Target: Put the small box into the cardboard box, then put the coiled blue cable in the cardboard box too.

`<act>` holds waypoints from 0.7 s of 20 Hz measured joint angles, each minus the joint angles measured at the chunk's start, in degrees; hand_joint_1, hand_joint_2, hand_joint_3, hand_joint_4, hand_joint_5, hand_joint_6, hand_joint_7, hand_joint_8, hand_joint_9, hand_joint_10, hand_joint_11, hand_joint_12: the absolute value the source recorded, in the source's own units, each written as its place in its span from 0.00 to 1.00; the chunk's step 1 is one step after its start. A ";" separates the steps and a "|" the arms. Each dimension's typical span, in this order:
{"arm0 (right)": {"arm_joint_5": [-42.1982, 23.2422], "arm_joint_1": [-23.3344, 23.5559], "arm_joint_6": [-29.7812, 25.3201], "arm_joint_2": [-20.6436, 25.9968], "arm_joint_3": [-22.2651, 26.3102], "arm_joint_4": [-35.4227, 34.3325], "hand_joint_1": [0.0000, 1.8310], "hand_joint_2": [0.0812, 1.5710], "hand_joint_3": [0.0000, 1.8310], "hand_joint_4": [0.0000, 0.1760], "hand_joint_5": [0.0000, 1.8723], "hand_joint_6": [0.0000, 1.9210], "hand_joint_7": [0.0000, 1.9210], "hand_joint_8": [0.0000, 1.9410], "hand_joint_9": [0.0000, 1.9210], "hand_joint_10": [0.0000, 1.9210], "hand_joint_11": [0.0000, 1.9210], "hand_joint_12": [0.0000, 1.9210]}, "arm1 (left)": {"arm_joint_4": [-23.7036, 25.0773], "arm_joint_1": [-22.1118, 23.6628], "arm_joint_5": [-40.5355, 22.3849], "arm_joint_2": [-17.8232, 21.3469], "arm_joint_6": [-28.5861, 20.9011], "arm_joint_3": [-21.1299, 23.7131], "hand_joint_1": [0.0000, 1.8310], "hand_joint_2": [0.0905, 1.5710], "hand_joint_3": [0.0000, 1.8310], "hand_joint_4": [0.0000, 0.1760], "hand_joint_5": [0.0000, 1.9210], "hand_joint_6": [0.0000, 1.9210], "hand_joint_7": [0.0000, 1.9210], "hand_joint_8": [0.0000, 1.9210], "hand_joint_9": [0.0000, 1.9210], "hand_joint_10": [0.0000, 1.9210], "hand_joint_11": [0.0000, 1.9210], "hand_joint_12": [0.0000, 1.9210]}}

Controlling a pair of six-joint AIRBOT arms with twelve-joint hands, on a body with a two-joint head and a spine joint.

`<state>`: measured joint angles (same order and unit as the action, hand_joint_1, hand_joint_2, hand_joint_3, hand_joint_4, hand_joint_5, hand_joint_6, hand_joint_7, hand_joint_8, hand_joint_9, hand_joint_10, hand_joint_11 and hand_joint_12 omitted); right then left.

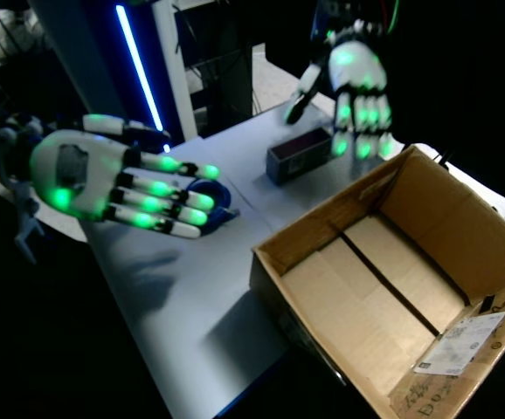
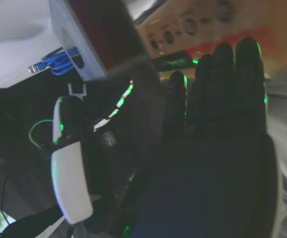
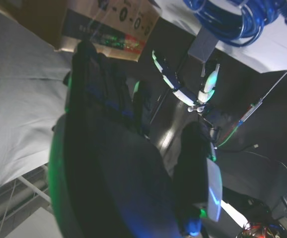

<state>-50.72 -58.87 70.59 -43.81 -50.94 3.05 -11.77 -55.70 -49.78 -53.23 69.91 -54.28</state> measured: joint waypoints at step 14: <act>0.02 0.00 0.02 0.15 0.00 0.04 0.12 0.79 0.00 1.00 0.15 0.00 0.05 0.00 0.01 0.00 0.00 0.00 | 5.66 1.11 -3.02 4.83 -8.11 0.72 0.63 0.75 0.00 0.00 0.44 0.59 0.39 0.77 0.41 0.87 0.46 0.94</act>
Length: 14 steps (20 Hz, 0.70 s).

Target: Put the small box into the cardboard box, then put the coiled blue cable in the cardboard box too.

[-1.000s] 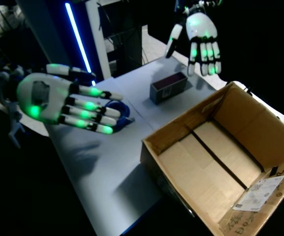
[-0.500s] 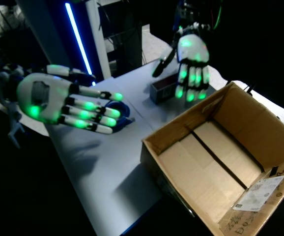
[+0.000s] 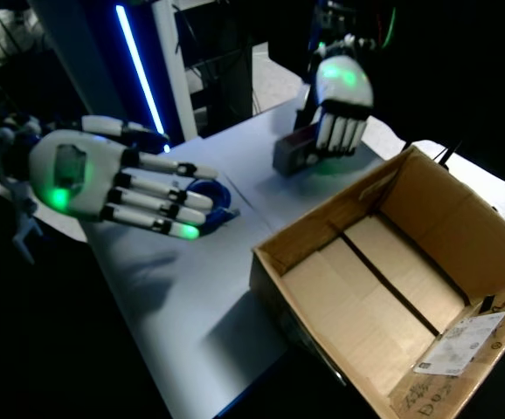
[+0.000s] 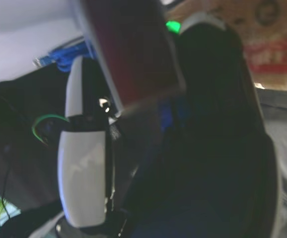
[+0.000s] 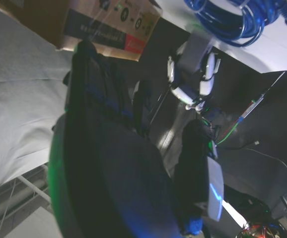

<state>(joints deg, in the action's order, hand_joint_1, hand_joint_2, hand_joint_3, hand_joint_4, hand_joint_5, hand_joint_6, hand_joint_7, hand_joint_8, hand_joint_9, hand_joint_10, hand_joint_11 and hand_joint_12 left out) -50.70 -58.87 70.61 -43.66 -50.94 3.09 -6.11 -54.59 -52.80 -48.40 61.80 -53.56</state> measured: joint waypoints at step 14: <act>0.00 0.00 0.00 -1.40 -1.31 -0.46 0.18 0.77 0.00 1.00 0.14 0.00 0.05 0.00 0.00 0.00 0.00 0.00 | -1.11 20.15 -4.22 2.86 -2.25 -10.88 0.63 0.76 0.00 0.17 0.39 0.70 0.42 0.68 0.37 0.66 0.32 0.79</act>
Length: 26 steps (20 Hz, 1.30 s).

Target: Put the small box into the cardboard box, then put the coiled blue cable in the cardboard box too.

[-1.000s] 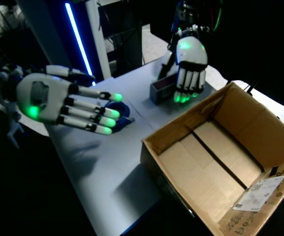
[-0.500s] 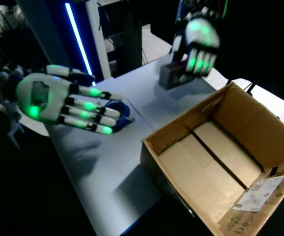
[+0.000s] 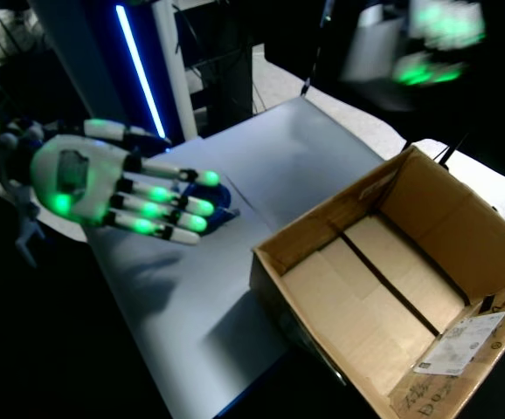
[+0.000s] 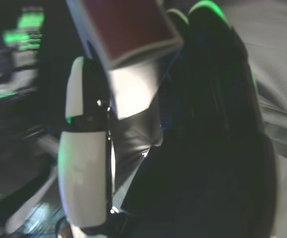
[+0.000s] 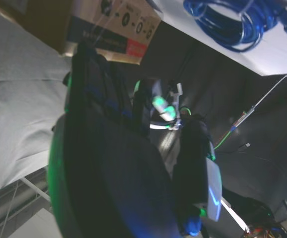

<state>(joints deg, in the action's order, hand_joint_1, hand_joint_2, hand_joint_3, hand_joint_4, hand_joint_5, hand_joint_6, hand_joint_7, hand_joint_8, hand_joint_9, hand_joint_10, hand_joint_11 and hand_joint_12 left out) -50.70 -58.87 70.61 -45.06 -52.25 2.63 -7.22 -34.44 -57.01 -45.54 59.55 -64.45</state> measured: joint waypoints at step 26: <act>-0.35 2.43 0.00 -3.26 -2.99 1.46 0.15 0.78 0.00 1.00 0.11 0.00 0.05 0.00 0.01 0.00 0.00 0.00 | 3.06 10.93 19.12 -14.23 0.20 -13.31 0.30 0.54 0.00 1.00 0.05 0.00 0.06 0.00 0.05 0.00 0.00 0.16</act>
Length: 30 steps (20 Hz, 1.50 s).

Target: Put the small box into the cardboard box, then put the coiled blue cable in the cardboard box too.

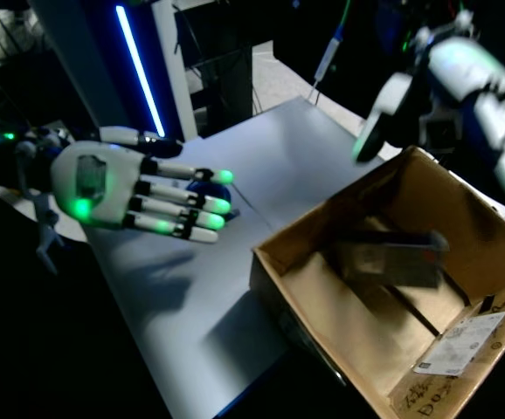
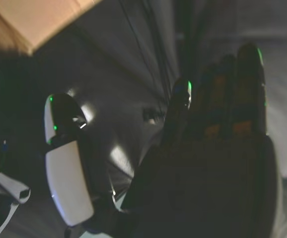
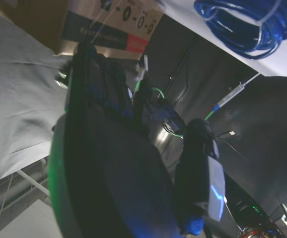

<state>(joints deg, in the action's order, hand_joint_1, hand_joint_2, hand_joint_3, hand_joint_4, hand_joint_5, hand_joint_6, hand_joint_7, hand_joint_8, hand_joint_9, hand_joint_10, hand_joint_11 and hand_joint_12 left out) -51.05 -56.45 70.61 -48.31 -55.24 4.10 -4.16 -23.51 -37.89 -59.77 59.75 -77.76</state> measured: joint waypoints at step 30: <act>12.35 0.00 -2.89 -8.68 -3.74 3.98 0.56 0.48 0.01 1.00 0.08 0.00 0.00 0.00 0.00 0.00 0.00 0.00 | -8.15 -35.34 -24.87 18.56 -0.81 23.02 0.34 0.44 0.00 1.00 0.06 0.00 0.02 0.00 0.01 0.00 0.00 0.12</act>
<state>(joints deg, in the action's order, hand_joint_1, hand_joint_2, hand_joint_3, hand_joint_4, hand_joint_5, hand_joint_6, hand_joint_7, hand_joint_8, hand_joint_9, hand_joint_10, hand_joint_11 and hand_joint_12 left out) -38.70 -56.45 67.72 -56.99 -58.98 8.08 -12.32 -58.85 -62.76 -41.21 58.94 -54.74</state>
